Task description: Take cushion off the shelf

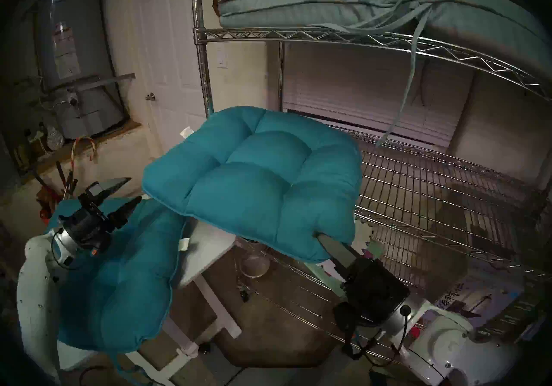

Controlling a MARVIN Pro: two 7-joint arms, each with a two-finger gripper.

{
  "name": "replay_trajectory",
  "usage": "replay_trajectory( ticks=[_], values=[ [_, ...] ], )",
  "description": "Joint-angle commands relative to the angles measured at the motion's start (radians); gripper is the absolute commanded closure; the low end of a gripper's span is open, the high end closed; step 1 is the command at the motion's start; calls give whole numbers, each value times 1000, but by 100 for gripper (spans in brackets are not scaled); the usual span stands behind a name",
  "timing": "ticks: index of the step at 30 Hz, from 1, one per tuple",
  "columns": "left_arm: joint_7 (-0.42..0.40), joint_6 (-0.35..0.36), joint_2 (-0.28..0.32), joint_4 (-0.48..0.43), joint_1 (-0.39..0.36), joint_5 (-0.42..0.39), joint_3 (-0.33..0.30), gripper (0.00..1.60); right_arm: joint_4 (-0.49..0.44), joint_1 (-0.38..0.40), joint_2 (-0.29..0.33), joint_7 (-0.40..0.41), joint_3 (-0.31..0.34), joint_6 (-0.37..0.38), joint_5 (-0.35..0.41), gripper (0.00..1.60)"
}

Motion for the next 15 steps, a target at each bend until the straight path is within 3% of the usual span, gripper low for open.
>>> replay_trajectory(
  ticks=[1, 15],
  values=[
    [72, 25, 45, 10, -73, 54, 25, 0, -30, -1, 0, -17, 17, 8, 5, 160],
    [217, 81, 98, 46, -131, 192, 88, 0, -30, -7, 1, -18, 22, 3, 11, 160]
  ],
)
